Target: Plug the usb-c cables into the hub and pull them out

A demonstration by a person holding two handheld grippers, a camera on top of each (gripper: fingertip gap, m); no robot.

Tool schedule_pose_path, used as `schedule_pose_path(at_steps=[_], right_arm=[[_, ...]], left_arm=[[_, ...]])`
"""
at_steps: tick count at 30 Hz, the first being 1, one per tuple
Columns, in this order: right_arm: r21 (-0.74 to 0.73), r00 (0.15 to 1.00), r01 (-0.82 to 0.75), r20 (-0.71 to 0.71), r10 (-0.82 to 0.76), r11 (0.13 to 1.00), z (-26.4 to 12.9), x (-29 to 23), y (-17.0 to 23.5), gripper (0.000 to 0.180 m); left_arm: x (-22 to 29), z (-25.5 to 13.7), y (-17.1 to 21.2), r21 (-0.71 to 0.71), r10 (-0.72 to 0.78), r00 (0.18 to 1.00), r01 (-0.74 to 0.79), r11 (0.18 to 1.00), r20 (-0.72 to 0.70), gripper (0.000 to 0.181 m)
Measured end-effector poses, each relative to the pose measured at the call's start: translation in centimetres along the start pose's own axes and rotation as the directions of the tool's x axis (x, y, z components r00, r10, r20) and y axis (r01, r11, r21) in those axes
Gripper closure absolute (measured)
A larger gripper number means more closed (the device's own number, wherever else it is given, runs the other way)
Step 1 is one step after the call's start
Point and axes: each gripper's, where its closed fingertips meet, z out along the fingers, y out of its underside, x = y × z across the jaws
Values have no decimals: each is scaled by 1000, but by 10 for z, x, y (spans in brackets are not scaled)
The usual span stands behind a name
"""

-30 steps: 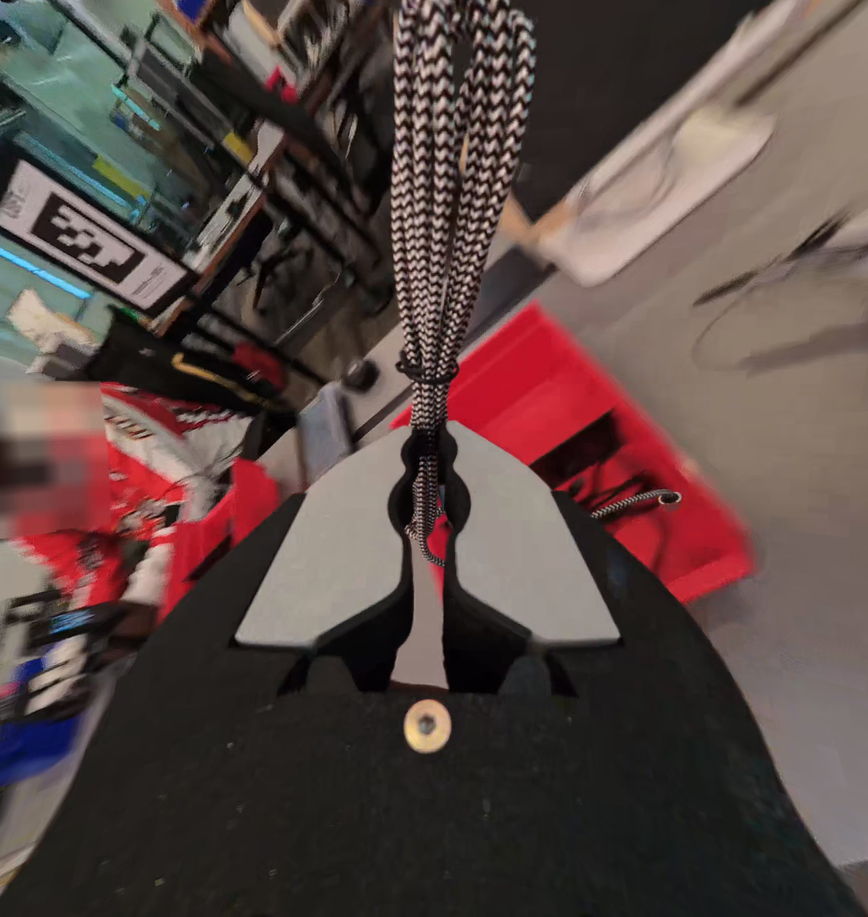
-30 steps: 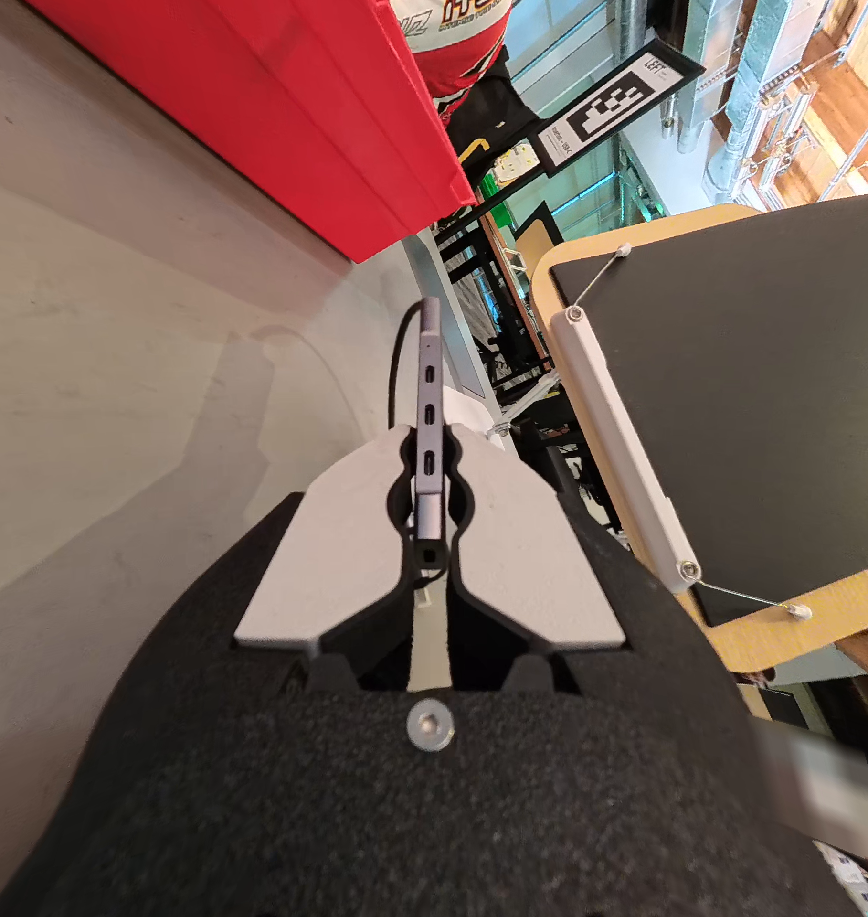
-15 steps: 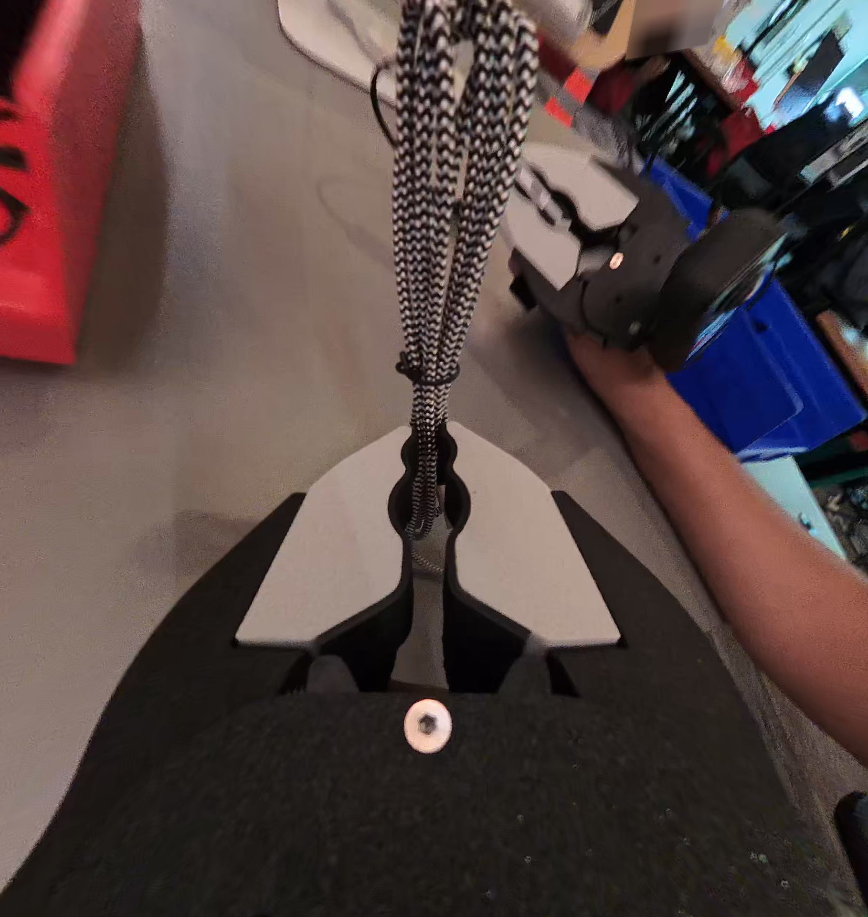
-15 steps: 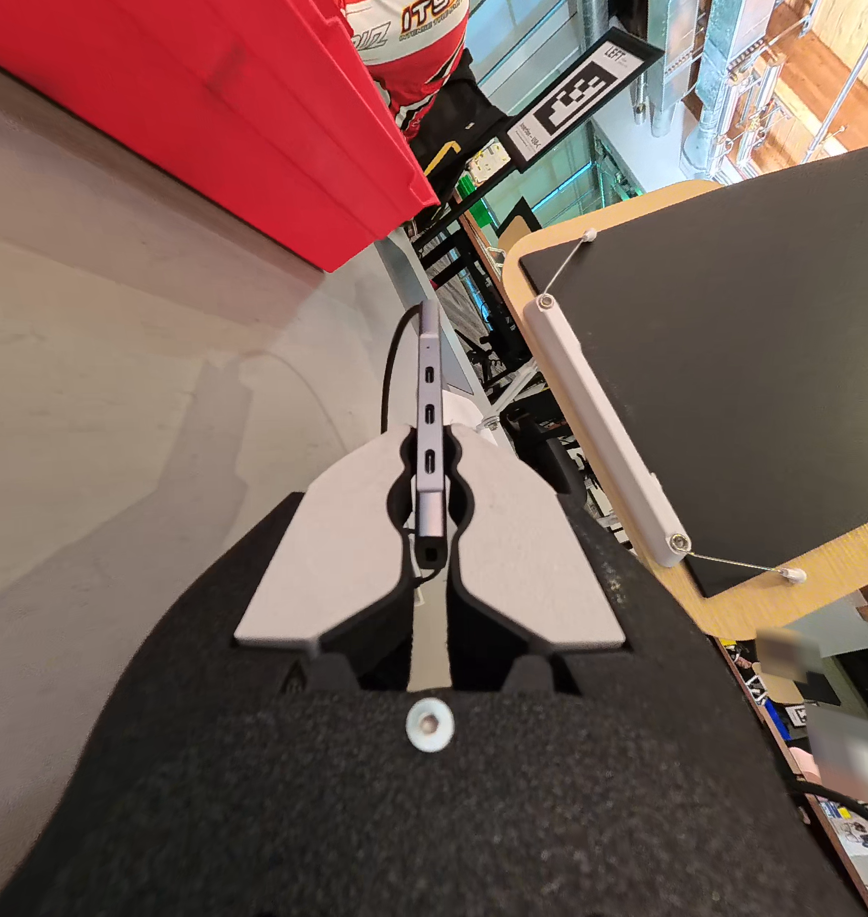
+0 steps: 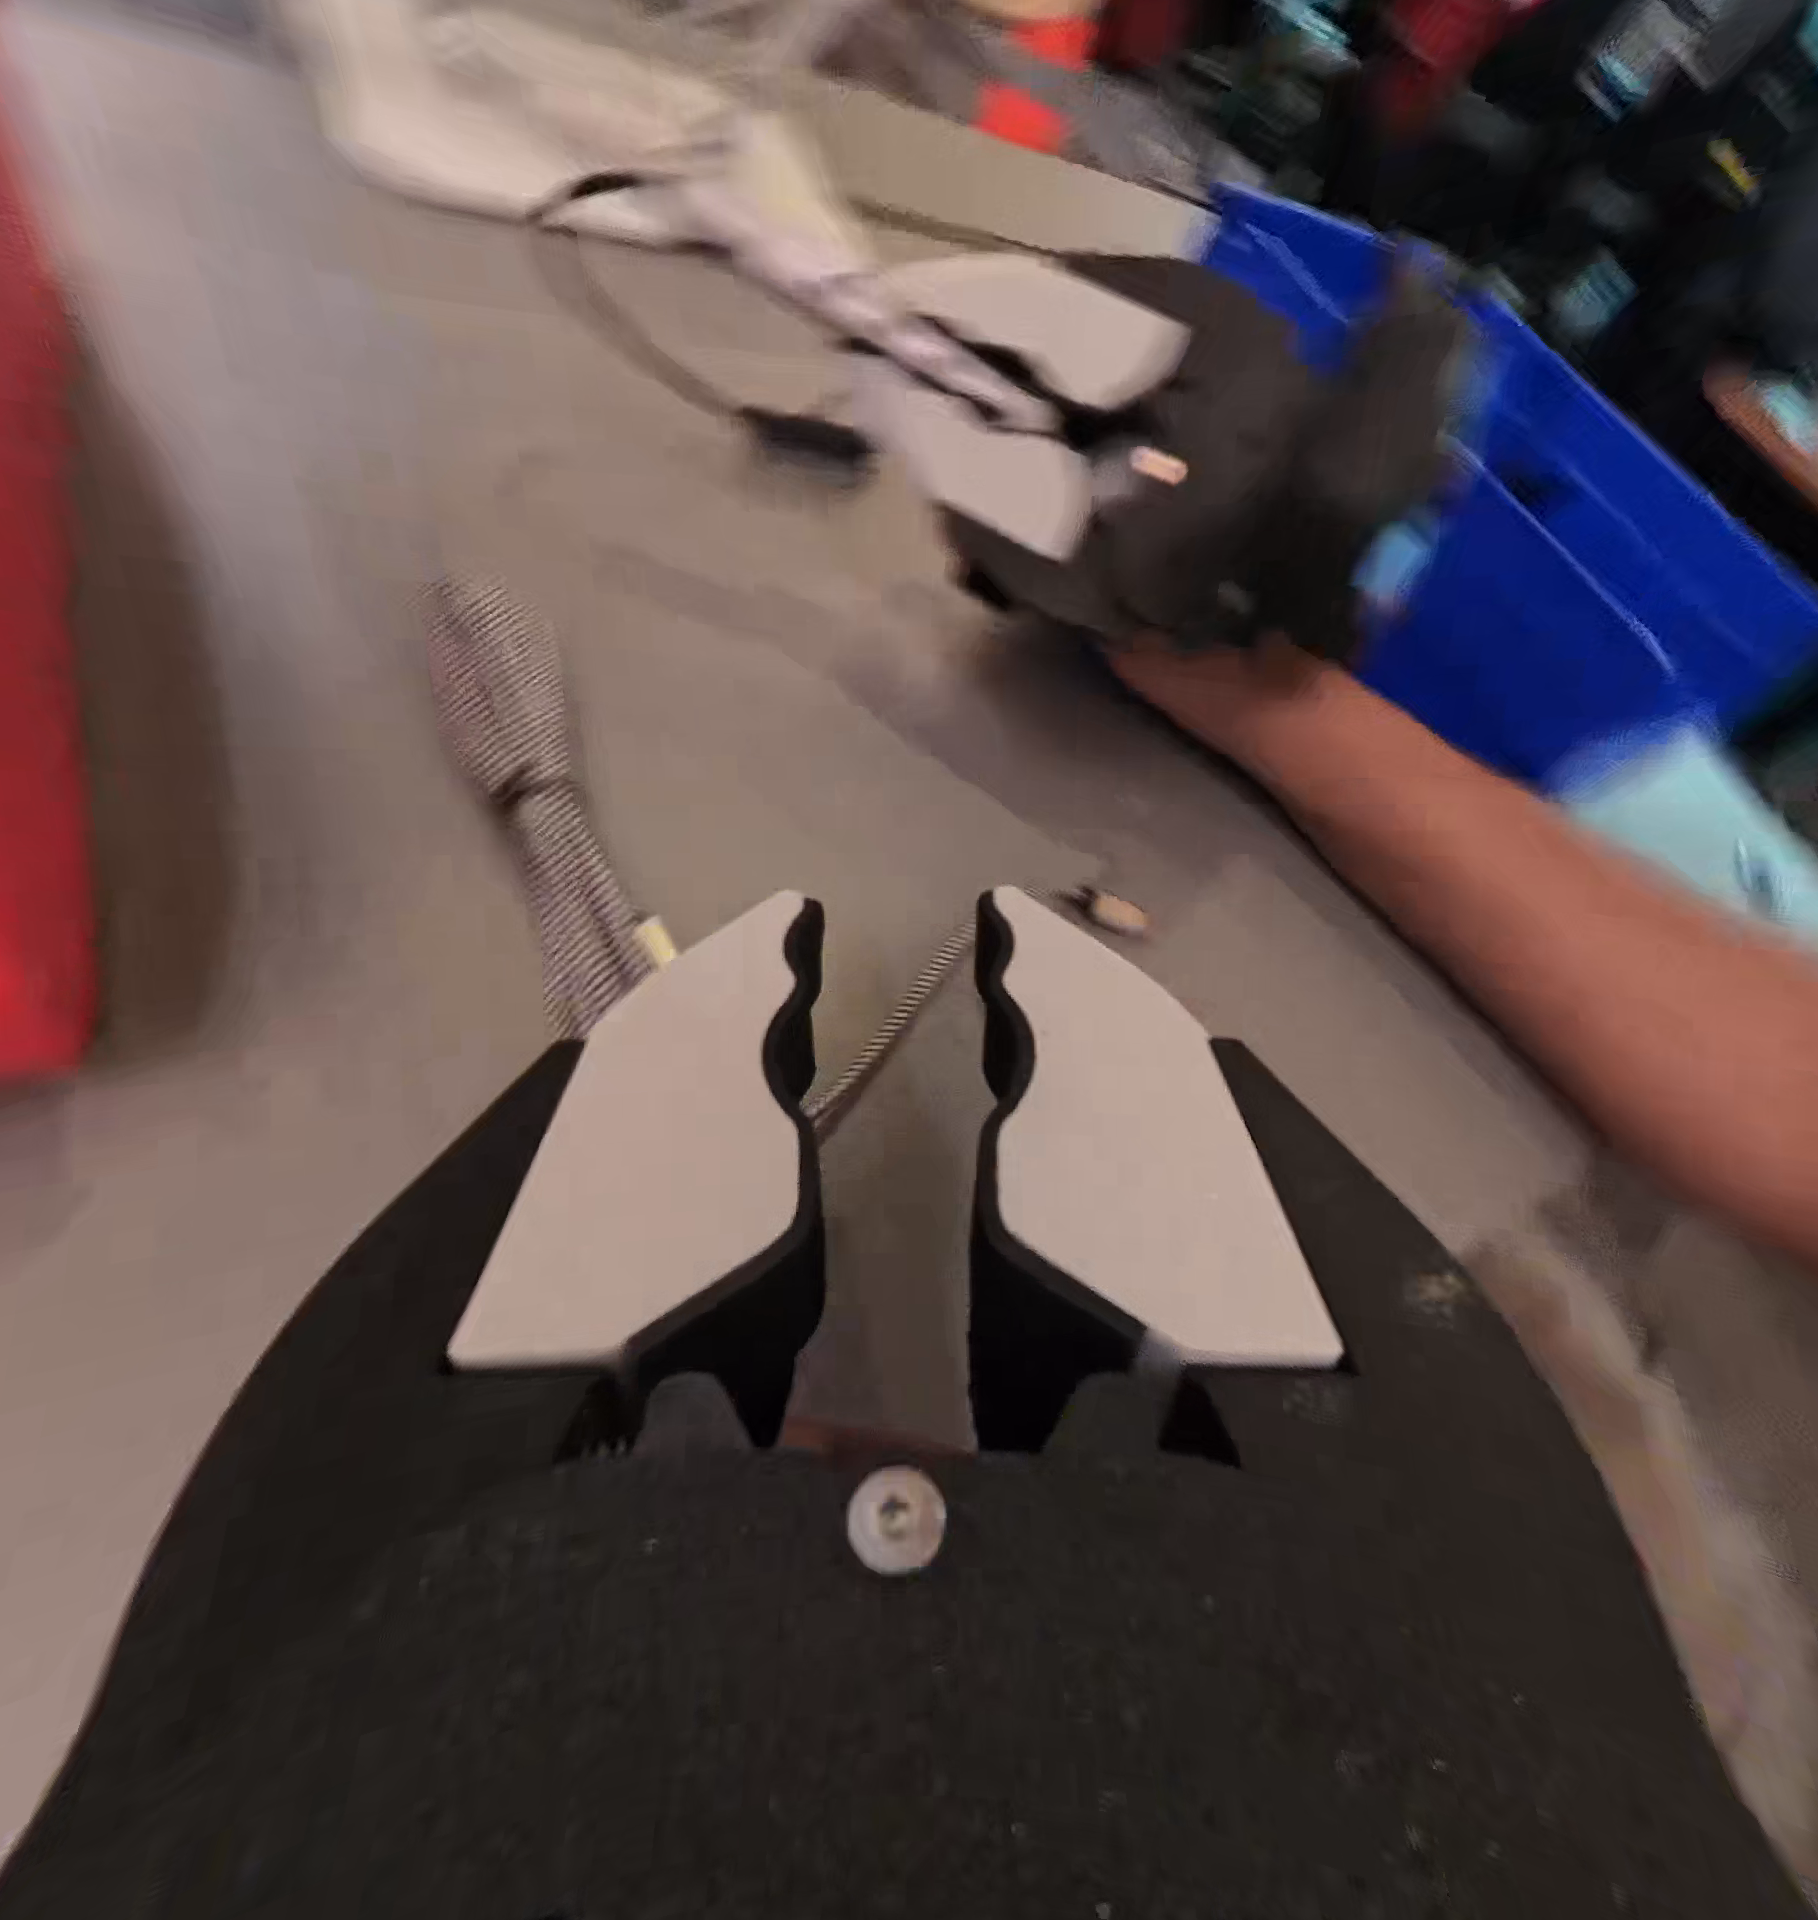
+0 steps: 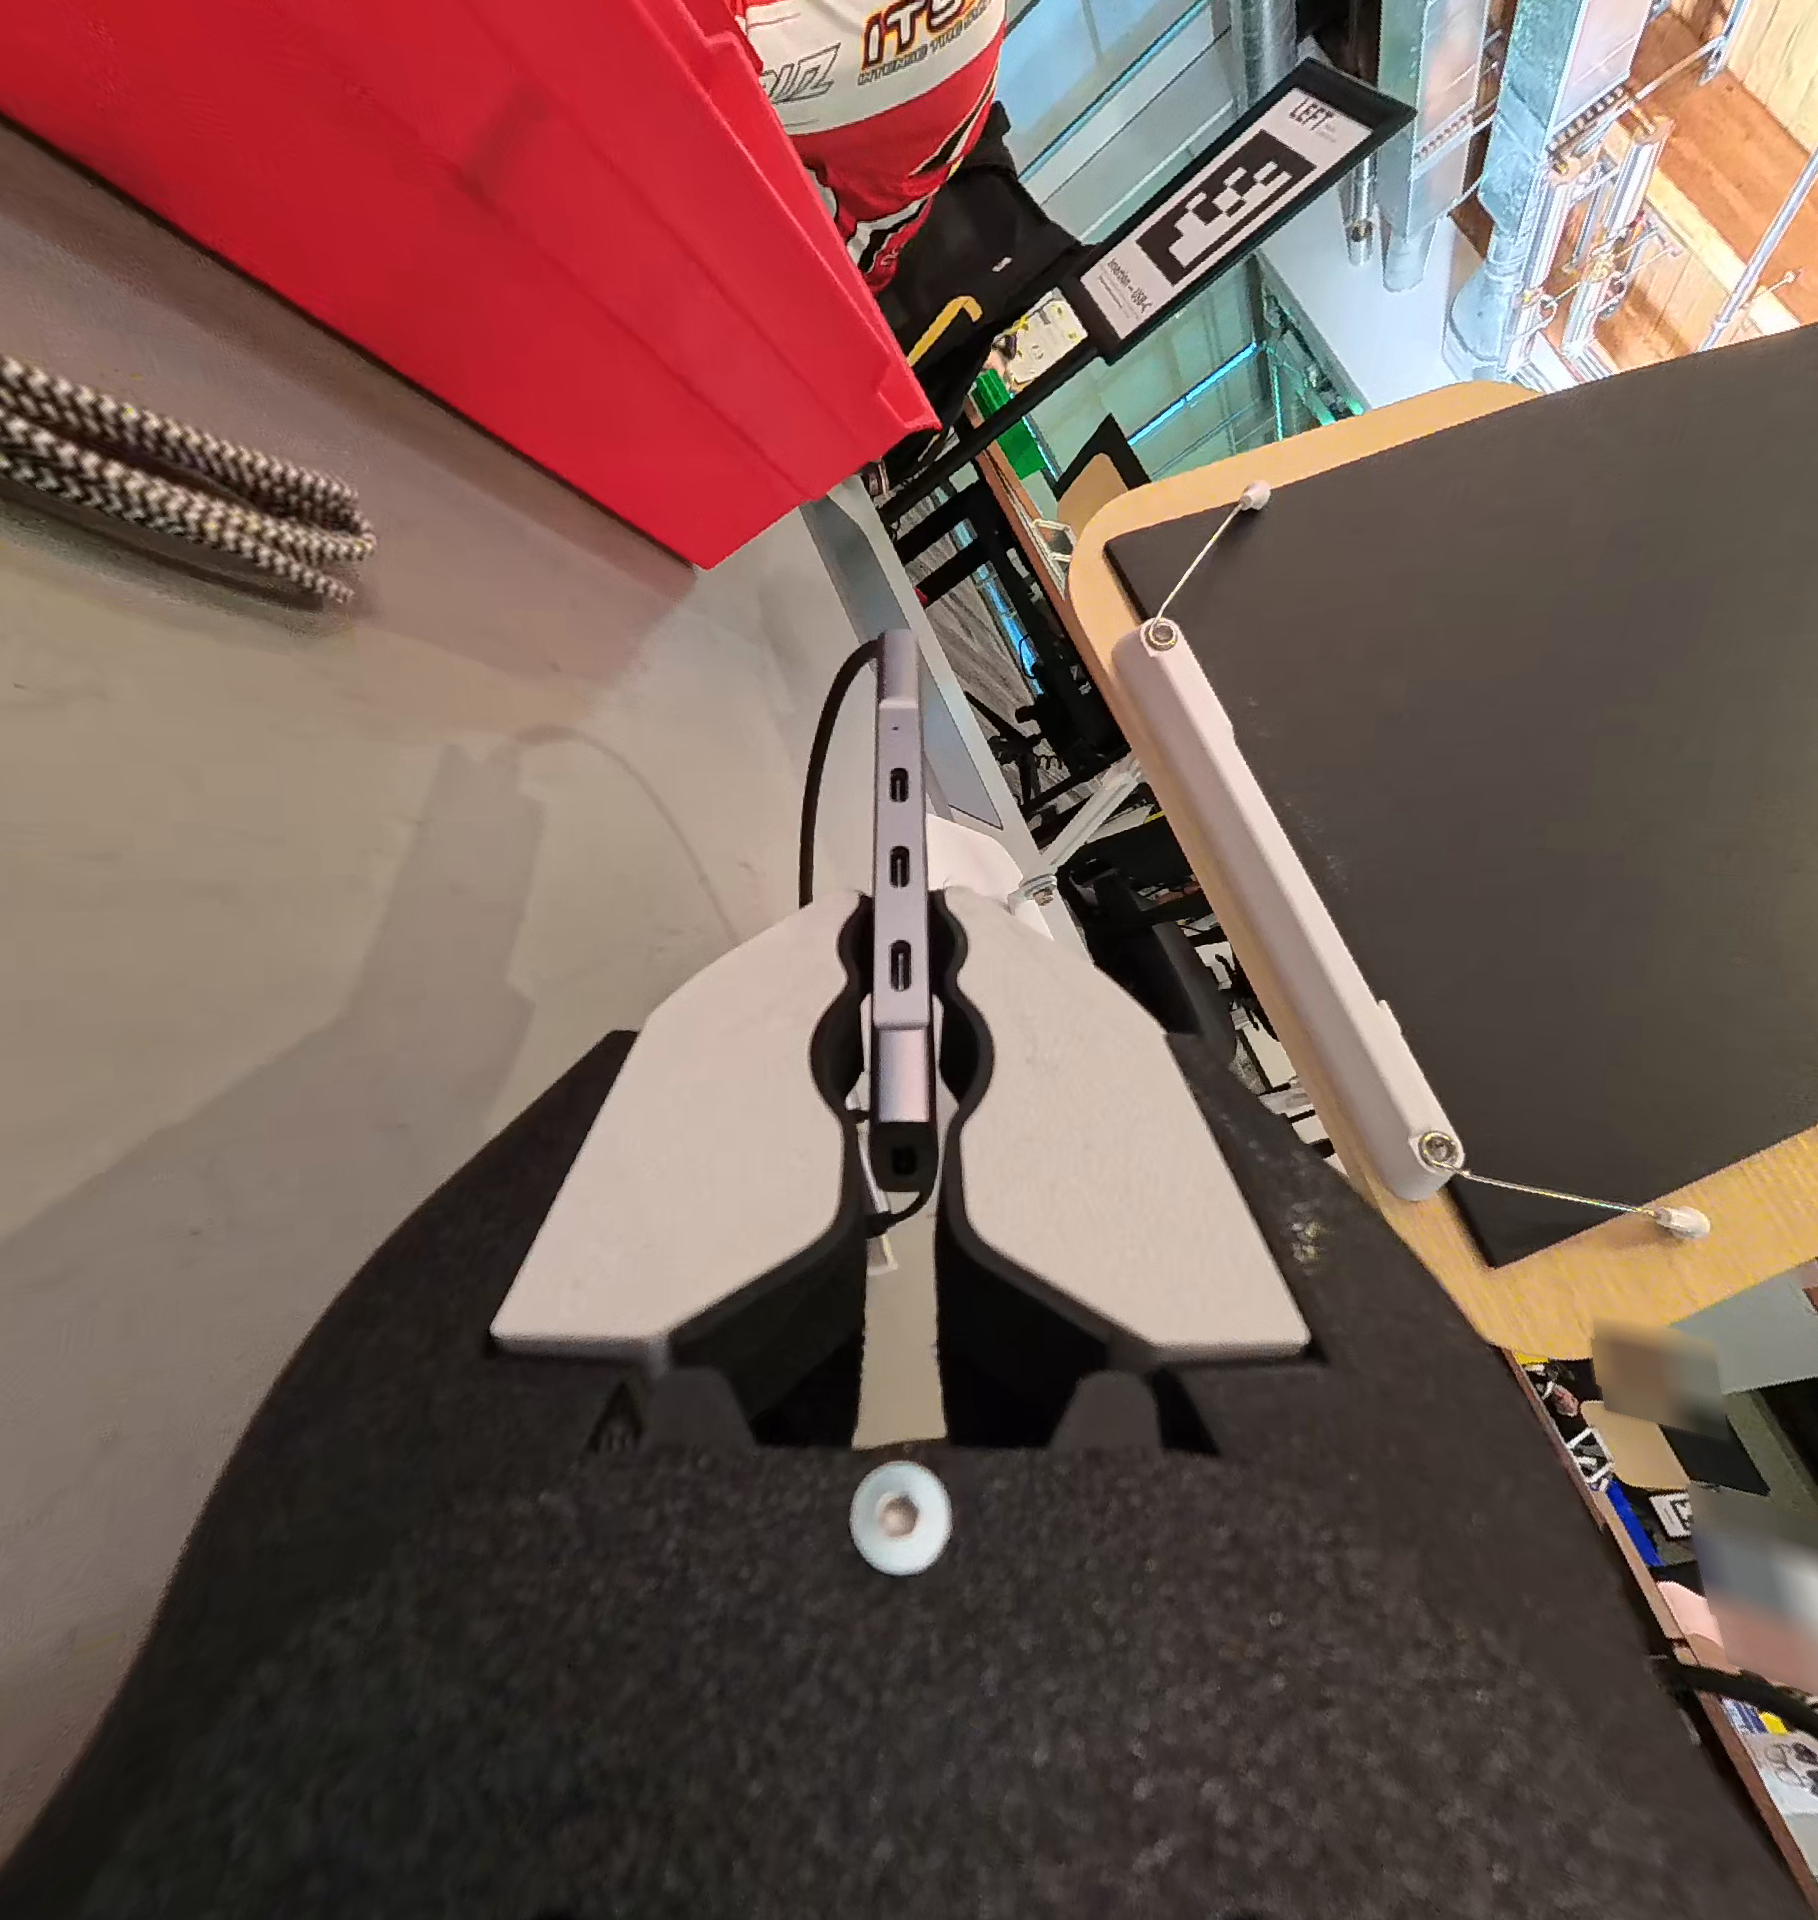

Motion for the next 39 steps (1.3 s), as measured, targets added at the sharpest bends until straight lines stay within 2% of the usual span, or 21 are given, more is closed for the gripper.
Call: schedule_pose_path(at_steps=[1, 2, 4, 6, 7, 9, 14, 18, 19, 21, 22, 24, 26, 28, 33, 36, 39], right_arm=[[2, 1000, 1, 0, -1, 1000, -1, 0, 0, 171], [4, 1000, 2, 2, -2, 1000, 0, 0, -1, 171], [9, 1000, 8, 8, -8, 1000, -1, -4, -2, 171], [17, 1000, 12, 14, -12, 1000, -4, -8, -3, 171], [20, 1000, 13, 19, -13, 1000, -4, -9, -4, 171], [36, 999, 4, 32, -5, 999, -4, -11, -6, 171], [58, 998, -43, 37, 41, 997, -8, -8, -9, 171], [52, 998, -44, 44, 42, 998, -6, -8, -8, 171], [52, 998, -40, 45, 38, 998, -5, -10, -7, 171], [50, 998, -30, 51, 27, 998, -5, -11, -7, 171], [49, 999, -23, 51, 21, 999, -5, -12, -8, 171], [49, 998, -19, 54, 16, 999, -5, -13, -8, 171], [46, 999, -16, 49, 14, 999, -4, -13, -8, 170], [41, 999, -16, 40, 14, 999, -4, -11, -7, 171], [36, 1000, -14, -12, 14, 999, -4, -2, -6, 171], [25, 1000, 19, -25, -18, 1000, -4, -1, -5, 171], [-8, 993, 115, -29, -115, 993, -3, -7, -4, 171]], left_arm=[[18, 2, 5, -27, 170, 980, -173, 985, -102, 153], [32, 4, 17, -86, 324, 925, -346, 934, -200, 148], [37, 10, 29, -125, 569, 778, -613, 780, -268, 147], [46, 18, 36, -90, 696, 607, -775, 626, -383, 150], [45, 26, 37, -88, 723, 551, -816, 571, -416, 152], [42, 45, 37, -89, 736, 486, -856, 508, -472, 142], [49, 72, 41, -34, 677, 389, -880, 474, -625, 146], [44, 93, 49, -31, 715, 329, -918, 396, -617, 147], [44, 96, 53, -42, 704, 333, -917, 397, -627, 148], [48, 98, 56, -41, 683, 328, -915, 400, -652, 162], [46, 98, 58, -44, 684, 316, -922, 384, -658, 175], [45, 100, 56, -41, 707, 301, -932, 360, -640, 178], [42, 103, 53, -65, 716, 328, -927, 369, -616, 179], [37, 104, 44, -99, 710, 394, -902, 419, -583, 179], [17, 96, 5, -174, 600, 621, -754, 634, -504, 179], [-19, 97, -26, -268, 609, 723, -689, 674, -327, 180], [-30, 95, -47, -285, 565, 789, -614, 736, -241, 180]])
